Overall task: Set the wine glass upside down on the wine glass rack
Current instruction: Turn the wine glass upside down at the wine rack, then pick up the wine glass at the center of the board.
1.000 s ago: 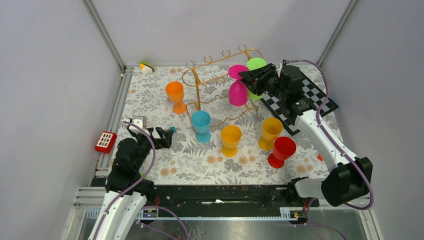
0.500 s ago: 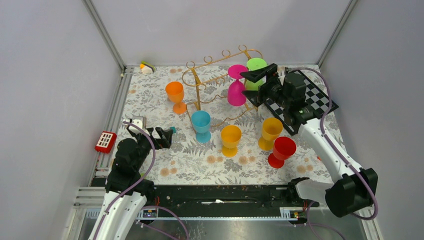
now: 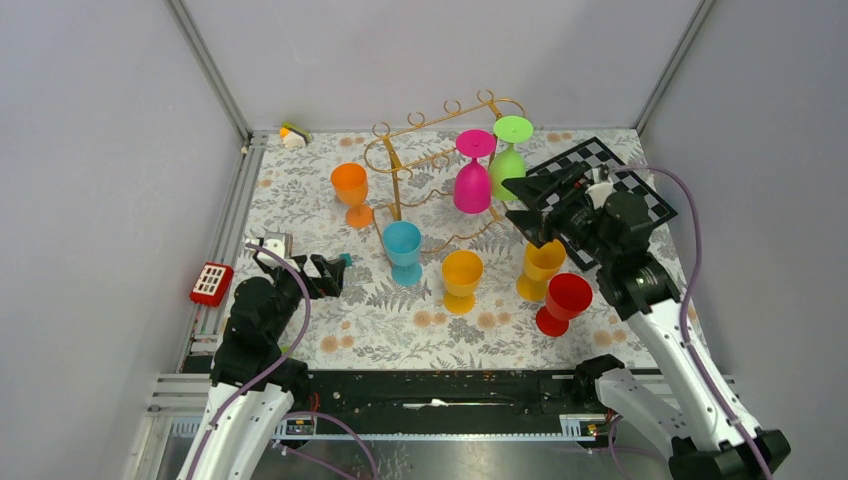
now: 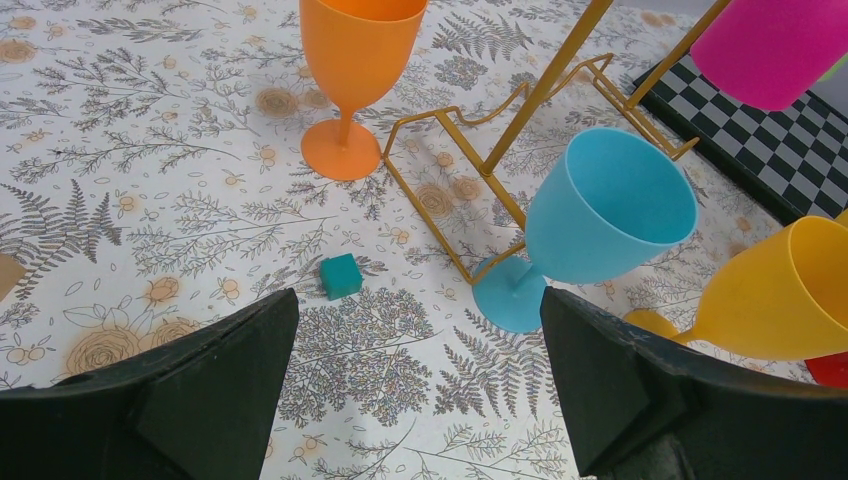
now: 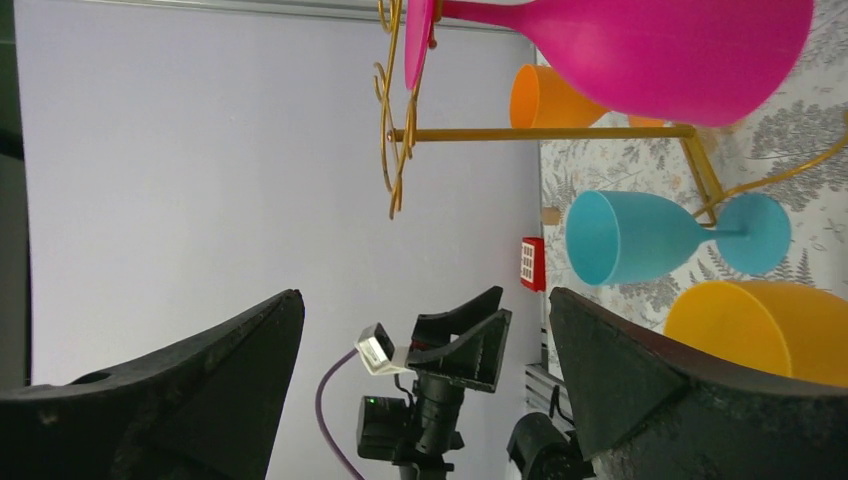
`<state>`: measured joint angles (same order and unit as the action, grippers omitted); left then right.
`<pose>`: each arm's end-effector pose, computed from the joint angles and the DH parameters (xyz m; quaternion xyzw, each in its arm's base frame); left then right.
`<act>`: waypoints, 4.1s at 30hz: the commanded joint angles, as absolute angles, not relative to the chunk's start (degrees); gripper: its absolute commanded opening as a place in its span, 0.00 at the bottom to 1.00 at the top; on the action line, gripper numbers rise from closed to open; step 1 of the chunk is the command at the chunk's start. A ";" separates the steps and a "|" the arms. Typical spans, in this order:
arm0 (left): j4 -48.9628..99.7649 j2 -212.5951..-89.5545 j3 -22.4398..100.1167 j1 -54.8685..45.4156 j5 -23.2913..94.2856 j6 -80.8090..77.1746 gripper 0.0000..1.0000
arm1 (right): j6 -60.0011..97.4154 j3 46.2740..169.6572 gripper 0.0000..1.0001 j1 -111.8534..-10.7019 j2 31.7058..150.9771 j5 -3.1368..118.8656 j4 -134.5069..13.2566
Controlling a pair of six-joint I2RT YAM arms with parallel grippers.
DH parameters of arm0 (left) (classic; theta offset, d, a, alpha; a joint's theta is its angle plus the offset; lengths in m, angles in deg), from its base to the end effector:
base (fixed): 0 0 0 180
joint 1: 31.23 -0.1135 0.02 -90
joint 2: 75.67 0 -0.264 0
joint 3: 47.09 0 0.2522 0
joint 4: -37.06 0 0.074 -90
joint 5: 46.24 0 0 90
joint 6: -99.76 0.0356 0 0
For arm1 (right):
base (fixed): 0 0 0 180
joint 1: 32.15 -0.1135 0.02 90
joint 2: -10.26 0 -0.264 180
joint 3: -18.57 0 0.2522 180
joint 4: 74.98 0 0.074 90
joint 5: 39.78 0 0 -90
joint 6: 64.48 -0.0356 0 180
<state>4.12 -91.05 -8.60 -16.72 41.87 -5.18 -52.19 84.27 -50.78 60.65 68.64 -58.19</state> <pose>0.1017 -0.0275 0.2638 0.0077 0.7650 -0.1759 0.6195 0.1885 0.0754 0.3807 0.2514 0.6701 0.5898 0.3740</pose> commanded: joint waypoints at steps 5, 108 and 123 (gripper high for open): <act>7.48 -90.50 -8.46 -16.81 40.69 -4.74 0.99 | -35.99 91.04 0.99 -50.57 54.20 66.38 -40.10; -11.58 -107.81 6.60 -1.52 30.22 -25.78 0.94 | 9.96 98.59 0.47 -57.38 85.81 44.19 -16.42; -15.77 -106.77 9.23 -1.52 34.00 -23.43 0.95 | 9.46 98.68 0.02 -58.27 81.88 43.61 -15.48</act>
